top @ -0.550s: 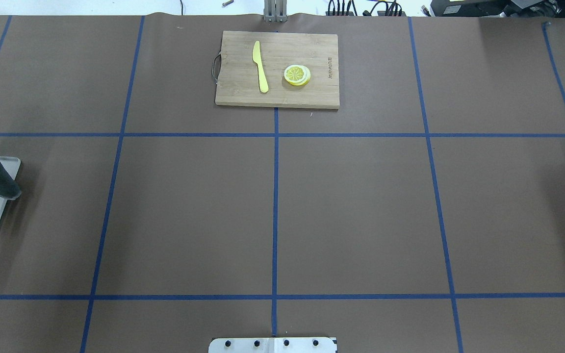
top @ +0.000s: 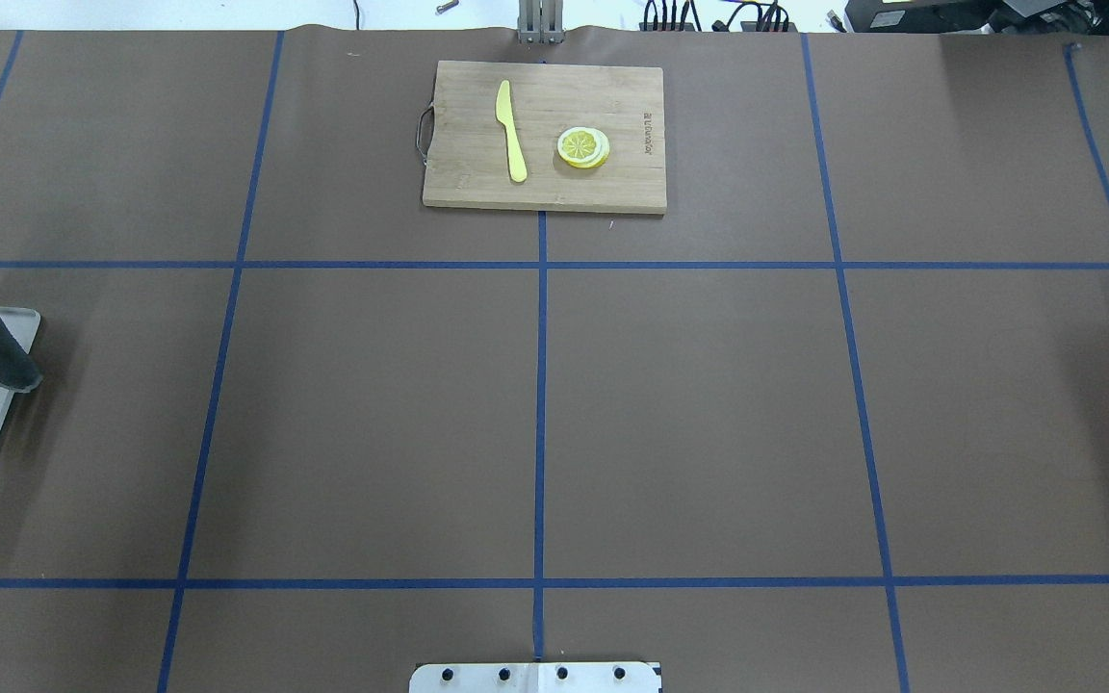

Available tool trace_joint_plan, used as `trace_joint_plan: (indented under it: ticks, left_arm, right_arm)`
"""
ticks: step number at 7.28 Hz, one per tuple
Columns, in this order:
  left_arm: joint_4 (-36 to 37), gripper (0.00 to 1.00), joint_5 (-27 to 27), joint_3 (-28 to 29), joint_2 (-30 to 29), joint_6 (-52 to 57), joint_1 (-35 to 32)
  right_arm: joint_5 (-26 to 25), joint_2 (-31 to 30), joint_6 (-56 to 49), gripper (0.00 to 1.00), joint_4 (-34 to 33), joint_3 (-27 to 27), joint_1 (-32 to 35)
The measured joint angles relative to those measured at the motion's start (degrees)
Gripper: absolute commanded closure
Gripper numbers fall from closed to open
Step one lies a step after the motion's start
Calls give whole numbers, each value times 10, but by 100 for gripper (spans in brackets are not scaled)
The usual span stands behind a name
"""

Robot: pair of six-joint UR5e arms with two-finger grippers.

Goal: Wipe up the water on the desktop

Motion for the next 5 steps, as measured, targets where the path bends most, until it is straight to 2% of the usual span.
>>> trace_joint_plan:
  ticks: [5]
  left_arm:
    - [-2,1,-2,0,-17,-1,-2]
  right_arm:
    - [3,18,3,0,0,25,0]
